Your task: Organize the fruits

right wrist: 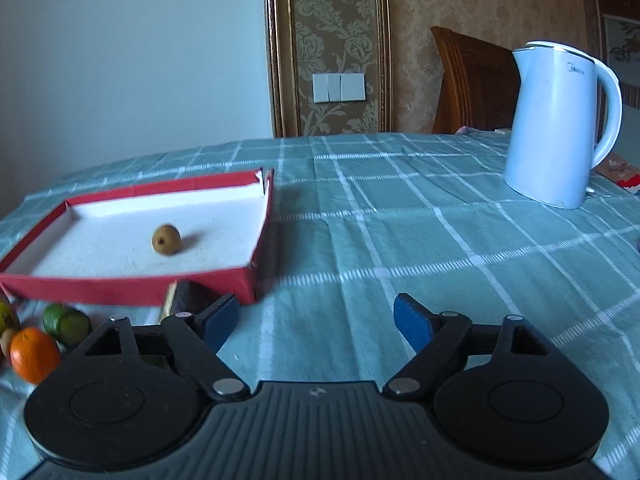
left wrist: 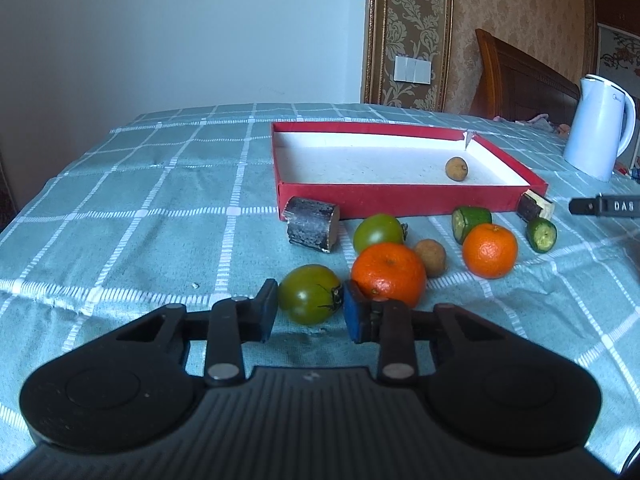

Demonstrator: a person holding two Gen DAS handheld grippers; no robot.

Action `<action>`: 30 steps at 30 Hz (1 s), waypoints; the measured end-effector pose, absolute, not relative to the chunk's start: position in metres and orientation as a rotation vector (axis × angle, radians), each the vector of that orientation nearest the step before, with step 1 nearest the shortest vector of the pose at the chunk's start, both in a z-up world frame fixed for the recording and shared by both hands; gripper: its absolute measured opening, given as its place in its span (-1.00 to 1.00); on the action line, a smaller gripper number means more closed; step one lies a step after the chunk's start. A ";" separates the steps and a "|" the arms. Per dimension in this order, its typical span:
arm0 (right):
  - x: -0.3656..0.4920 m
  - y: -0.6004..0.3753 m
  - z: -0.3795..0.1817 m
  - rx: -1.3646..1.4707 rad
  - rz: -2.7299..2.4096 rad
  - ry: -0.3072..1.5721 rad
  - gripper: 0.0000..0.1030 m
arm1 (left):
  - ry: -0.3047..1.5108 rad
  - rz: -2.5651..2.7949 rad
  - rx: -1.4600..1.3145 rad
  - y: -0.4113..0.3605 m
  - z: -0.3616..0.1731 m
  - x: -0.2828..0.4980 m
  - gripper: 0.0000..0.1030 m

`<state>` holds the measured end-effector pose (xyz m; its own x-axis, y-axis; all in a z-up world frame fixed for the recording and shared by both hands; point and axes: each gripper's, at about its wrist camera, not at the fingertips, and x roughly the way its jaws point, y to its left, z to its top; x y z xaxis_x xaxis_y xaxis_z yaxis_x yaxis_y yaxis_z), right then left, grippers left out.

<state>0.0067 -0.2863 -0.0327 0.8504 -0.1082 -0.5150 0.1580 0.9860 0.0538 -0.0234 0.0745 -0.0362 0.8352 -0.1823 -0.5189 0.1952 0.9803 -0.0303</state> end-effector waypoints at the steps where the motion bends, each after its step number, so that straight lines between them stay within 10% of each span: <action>1: 0.005 -0.287 -0.033 0.098 -0.154 0.532 0.65 | 0.548 -0.195 0.014 0.075 -0.036 -0.024 -0.41; 30: 0.012 -0.283 -0.046 0.065 -0.075 0.674 1.00 | 0.475 -0.238 0.052 0.054 0.003 -0.006 -0.41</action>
